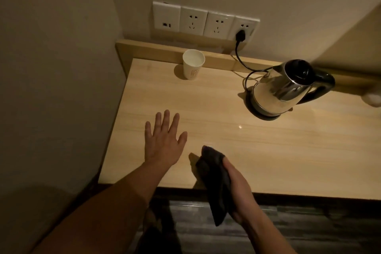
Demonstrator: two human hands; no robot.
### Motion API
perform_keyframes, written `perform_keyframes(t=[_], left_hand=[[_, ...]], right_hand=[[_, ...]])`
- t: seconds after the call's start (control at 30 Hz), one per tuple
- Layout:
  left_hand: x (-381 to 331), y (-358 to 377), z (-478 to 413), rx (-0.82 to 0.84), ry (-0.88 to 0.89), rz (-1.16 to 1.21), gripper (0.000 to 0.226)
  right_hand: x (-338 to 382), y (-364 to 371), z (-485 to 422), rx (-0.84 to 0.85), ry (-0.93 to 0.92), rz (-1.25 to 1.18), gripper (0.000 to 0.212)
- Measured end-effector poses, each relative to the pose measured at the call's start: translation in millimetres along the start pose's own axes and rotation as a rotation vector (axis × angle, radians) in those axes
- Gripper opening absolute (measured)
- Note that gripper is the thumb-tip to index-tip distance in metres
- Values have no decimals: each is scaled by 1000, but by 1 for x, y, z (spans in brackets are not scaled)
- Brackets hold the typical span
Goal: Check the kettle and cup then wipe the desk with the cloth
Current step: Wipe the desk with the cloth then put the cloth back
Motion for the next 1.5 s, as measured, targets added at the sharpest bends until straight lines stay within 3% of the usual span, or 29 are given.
perform_keyframes(t=[0.07,0.17,0.33,0.43,0.53,0.77,1.5], left_hand=[[0,2,0,-23,3,-29,74],[1,5,0,-47,10,-45,73],[1,9,-3,-89,38,-55,73],[0,9,-6,-105,30,-67,74],[-1,9,-5,-102,22,-86,74],[-2,2,-2,-81,12,-98,73],[4,7,-7,-94,-6,-93,75]], right_hand=[[37,-15,-17,-101,-33,-128,36],[112,-31,-58,-237,-214,66,33],[203,-13,-156,-178,-514,805,54],[194,-6,-224,-155,-459,1286,57],[169,-4,-259,-144,-394,1515,66],[178,-10,-271,-89,-442,1624,82],[81,-24,-160,-134,-611,1650,71]])
Point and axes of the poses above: each hand's wrist, its own z-axis away from the middle knuckle, its own y-axis out of the palm, x = y × z, the point moved 10 cm from there along -z, towards the middle knuckle, and after that the axes turned 4 degrees about -z, right-handed, at the moved point
